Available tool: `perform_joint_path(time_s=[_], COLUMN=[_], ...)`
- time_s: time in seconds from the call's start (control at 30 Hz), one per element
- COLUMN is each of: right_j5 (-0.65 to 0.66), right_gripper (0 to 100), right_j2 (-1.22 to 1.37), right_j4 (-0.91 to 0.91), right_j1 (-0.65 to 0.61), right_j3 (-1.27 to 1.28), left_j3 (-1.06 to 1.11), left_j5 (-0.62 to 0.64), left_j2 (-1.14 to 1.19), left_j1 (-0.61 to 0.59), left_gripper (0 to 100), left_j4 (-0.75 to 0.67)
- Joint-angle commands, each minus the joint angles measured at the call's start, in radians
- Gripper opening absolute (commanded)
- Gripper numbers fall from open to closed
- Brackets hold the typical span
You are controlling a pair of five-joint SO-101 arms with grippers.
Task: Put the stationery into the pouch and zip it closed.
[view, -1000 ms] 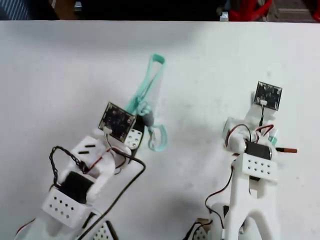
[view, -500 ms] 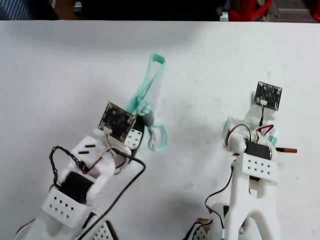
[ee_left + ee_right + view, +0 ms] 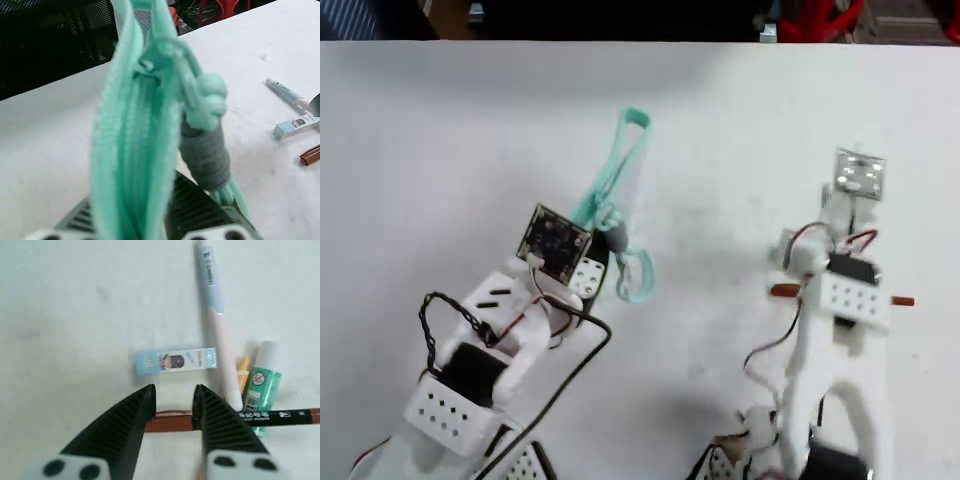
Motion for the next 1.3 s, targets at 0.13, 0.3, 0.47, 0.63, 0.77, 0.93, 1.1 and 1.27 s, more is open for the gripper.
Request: perform_joint_path(time_s=[0.13,0.3,0.47,0.63,0.77,0.93,1.1,1.27], right_j5=[-0.296,-0.307,-0.316,-0.313,-0.31,-0.308,-0.307,-0.307], right_gripper=[20.9,21.0,20.9,16.0,4.1,10.8,17.8,4.2], right_j2=[0.302,0.403,0.496,0.535,0.535,0.542,0.542,0.535], right_j4=[0.24,0.348,0.272,0.242,0.236,0.219,0.229,0.231], right_j1=[0.298,0.36,0.412,0.404,0.404,0.367,0.366,0.374], right_j3=[-0.385,-0.485,-0.497,-0.5,-0.5,-0.493,-0.493,-0.493], left_j3=[-0.003,-0.003,-0.003,-0.003,-0.003,-0.003,-0.003,-0.003], left_j5=[0.002,0.002,0.002,0.002,0.002,0.002,0.002,0.002], left_j2=[0.018,0.018,0.018,0.018,0.018,0.018,0.018,0.018], left_j1=[-0.012,-0.012,-0.018,-0.018,-0.015,-0.018,-0.018,-0.018], left_gripper=[2,2,2,2,2,2,2,2], left_j4=[-0.015,-0.015,-0.015,-0.015,-0.015,-0.015,-0.015,-0.015])
